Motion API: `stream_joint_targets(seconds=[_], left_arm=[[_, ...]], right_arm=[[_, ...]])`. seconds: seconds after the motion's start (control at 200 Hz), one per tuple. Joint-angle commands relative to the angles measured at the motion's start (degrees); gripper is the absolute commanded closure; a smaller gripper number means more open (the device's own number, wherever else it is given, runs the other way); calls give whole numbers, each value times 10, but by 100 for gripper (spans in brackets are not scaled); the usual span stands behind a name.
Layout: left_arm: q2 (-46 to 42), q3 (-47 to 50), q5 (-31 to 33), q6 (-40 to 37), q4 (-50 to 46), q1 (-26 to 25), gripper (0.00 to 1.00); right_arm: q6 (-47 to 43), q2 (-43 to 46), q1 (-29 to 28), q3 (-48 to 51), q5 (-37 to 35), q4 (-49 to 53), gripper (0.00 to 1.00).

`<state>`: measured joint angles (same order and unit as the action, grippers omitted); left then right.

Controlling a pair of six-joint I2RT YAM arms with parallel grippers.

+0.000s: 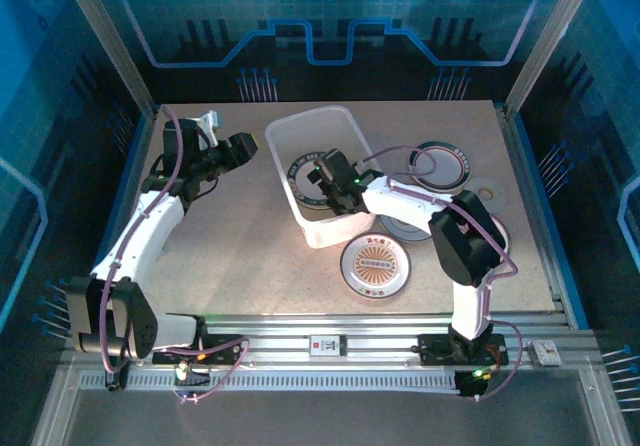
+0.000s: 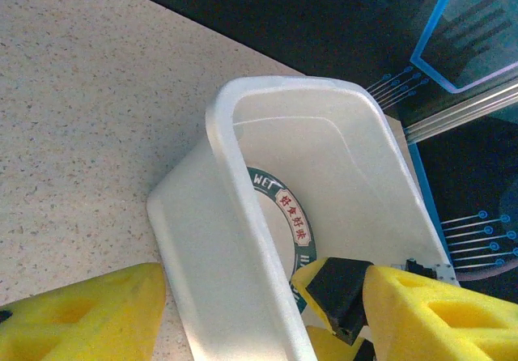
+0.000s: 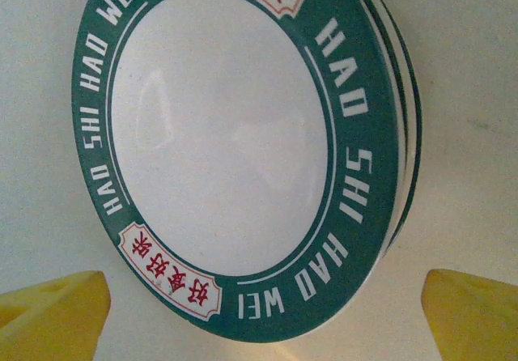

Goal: Place the plates into the plastic bin on the countertop

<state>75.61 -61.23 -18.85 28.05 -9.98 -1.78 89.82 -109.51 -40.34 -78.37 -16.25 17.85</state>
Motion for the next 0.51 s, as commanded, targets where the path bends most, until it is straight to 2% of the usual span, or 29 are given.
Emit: stream_joint_targets(seconds=[0.0, 0.115, 0.305, 0.5], left_arm=[[6, -8, 14, 6, -11, -8, 33], [13, -13, 21, 7, -13, -16, 33], [12, -20, 30, 9, -21, -32, 33], [15, -20, 39, 15, -44, -49, 33]], right_arm=[[-40, 25, 7, 9, -9, 0, 0], [-91, 41, 6, 4, -15, 8, 0], [-249, 103, -8, -8, -74, -6, 0], [-373, 177, -3, 20, -69, -37, 3]])
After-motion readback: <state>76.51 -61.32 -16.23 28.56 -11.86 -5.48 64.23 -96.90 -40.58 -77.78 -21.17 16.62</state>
